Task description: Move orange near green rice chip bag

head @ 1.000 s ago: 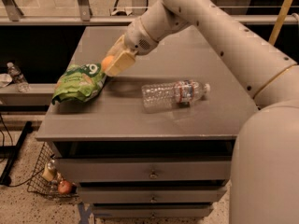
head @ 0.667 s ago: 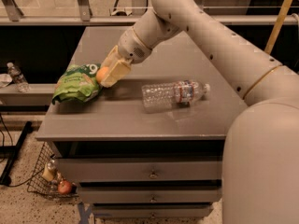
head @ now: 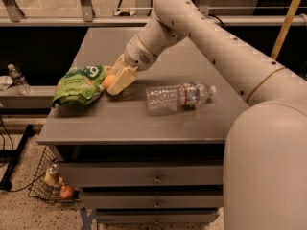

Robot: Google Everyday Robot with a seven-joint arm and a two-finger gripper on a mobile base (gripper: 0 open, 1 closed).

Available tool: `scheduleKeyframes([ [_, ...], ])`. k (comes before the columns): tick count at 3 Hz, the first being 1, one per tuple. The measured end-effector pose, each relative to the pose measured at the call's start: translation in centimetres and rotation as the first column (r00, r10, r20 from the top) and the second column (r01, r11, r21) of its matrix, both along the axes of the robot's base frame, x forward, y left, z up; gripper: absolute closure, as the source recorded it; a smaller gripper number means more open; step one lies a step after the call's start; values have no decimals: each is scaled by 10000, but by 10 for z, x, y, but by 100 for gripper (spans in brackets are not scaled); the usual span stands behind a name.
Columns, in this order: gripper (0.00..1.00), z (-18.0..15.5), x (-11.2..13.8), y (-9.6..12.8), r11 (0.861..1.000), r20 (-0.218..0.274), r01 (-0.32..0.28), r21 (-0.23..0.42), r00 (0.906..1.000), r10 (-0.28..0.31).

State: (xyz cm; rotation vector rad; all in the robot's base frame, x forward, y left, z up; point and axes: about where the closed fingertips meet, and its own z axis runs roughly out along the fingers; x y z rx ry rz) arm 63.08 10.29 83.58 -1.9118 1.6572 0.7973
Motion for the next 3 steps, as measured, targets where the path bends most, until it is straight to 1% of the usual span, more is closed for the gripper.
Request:
scheduleKeyframes([
  [1, 84, 0, 1, -1, 10000, 6, 38, -31, 10000, -38],
  [3, 36, -3, 0, 3, 10000, -43, -17, -33, 10000, 17],
])
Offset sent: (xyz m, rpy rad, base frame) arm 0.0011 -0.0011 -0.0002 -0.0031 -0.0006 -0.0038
